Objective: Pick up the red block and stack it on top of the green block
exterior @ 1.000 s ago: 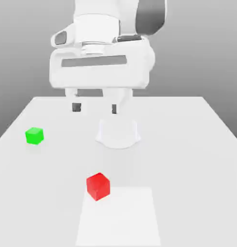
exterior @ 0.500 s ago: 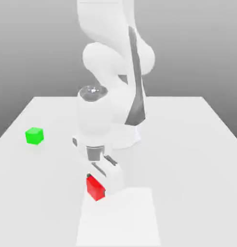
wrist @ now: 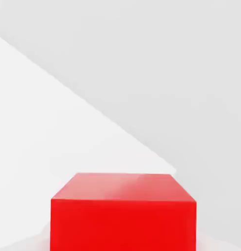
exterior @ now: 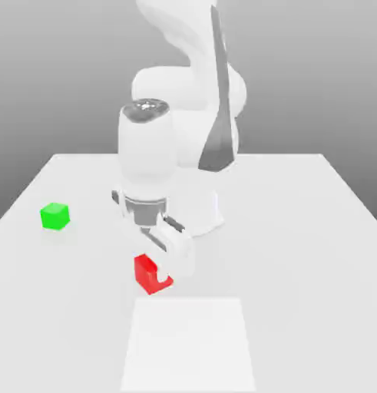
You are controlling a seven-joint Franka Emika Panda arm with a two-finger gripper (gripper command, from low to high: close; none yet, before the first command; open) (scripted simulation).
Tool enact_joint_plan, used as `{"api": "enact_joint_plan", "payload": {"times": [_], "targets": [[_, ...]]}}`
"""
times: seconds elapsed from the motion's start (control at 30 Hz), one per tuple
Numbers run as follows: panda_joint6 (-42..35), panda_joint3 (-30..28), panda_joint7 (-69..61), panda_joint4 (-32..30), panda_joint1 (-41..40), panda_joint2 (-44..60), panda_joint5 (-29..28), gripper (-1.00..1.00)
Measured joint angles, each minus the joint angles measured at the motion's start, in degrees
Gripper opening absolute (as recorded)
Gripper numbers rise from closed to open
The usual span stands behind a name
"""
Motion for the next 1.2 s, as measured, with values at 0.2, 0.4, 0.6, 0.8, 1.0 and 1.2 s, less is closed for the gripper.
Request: {"api": "enact_joint_plan", "payload": {"times": [0.2,0.4,0.6,0.8,1.0,1.2], "targets": [[-3.3,-10.9,-7.8,0.8,-12.6,-3.0,-5.8,-1.0],[-6.2,-21.7,-15.8,1.6,-25.7,-5.6,-11.7,-1.0],[-8.7,-32.4,-23.9,2.3,-38.5,-7.6,-17.1,-1.0],[-6.0,-36.4,-28.8,2.3,-36.7,-4.3,-12.5,-1.0],[-2.6,-38.7,-33.7,2.2,-32.6,-0.1,-5.4,-1.0],[0.3,-40.2,-38.9,2.2,-29.0,4.0,2.1,-1.0]]}}
